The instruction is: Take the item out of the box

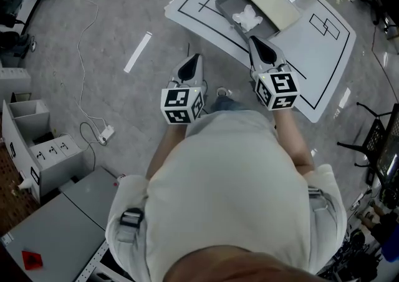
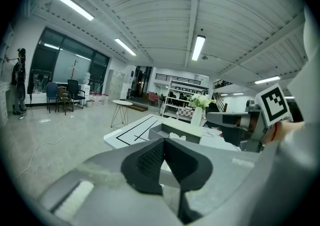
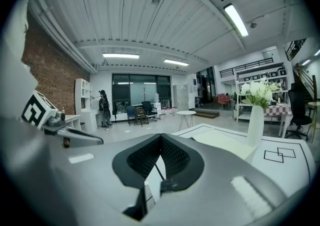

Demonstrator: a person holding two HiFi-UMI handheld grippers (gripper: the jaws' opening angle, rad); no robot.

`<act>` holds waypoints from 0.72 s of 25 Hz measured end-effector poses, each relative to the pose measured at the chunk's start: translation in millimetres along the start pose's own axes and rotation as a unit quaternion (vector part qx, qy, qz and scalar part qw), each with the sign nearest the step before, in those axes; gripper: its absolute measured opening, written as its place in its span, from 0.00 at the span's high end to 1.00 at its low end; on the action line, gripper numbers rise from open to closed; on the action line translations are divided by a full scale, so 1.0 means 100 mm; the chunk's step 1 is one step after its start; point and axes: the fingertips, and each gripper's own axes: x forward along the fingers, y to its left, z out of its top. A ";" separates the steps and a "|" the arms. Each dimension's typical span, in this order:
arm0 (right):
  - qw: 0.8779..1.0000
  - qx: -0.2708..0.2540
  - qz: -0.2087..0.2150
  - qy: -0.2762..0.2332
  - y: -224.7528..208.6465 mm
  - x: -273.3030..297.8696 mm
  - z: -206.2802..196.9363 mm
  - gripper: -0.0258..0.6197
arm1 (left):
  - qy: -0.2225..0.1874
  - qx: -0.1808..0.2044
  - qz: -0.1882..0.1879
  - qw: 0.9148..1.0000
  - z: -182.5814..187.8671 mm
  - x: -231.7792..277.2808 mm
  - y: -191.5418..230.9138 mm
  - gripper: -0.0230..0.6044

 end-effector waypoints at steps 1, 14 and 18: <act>1.000 -0.001 0.000 0.000 -0.04 0.04 0.01 0.96 | -0.001 0.000 0.000 1.000 0.03 0.06 0.01 0.96; 1.000 -0.011 0.004 0.020 -0.50 0.52 0.01 0.96 | 0.004 -0.004 0.002 1.000 0.18 0.63 0.10 0.96; 0.999 -0.016 0.007 0.037 -0.61 0.68 -0.06 0.96 | 0.009 -0.008 0.002 1.000 0.19 0.79 0.14 0.96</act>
